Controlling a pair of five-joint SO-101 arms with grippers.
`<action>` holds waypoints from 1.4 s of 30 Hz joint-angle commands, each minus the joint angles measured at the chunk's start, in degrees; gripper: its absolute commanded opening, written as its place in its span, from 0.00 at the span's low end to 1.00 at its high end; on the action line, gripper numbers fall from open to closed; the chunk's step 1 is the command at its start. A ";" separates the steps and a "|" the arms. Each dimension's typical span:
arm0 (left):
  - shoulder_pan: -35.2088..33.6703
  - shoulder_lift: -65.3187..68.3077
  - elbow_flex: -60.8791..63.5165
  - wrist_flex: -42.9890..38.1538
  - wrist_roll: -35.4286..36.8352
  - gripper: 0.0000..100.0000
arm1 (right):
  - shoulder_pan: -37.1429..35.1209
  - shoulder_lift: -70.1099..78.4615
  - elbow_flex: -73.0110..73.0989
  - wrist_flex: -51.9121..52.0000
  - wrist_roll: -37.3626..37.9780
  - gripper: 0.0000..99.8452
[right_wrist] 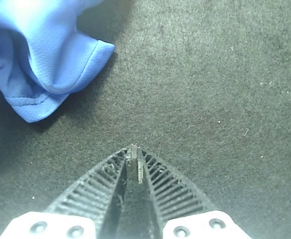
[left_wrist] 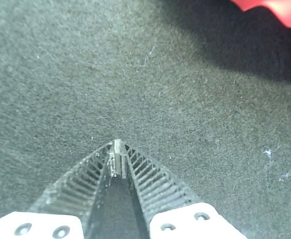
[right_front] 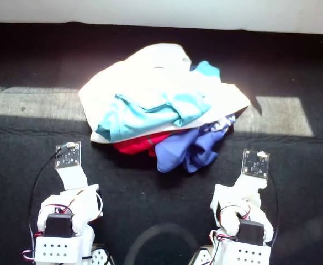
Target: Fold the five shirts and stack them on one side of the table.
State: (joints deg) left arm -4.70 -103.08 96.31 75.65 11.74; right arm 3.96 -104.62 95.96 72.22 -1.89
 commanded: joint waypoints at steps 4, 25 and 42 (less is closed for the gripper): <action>-0.57 -0.22 0.75 0.26 0.26 0.01 | 0.48 -0.48 7.25 -0.66 -0.26 0.01; -0.31 -0.22 0.75 0.26 0.26 0.01 | 0.48 -0.48 7.25 -0.66 -0.26 0.01; -12.09 -0.22 0.66 -23.65 -18.55 0.13 | 0.48 -0.48 7.25 -0.66 -0.26 0.01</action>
State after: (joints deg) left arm -13.32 -103.08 96.31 55.69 1.98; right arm 3.96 -104.62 95.96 72.22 -1.89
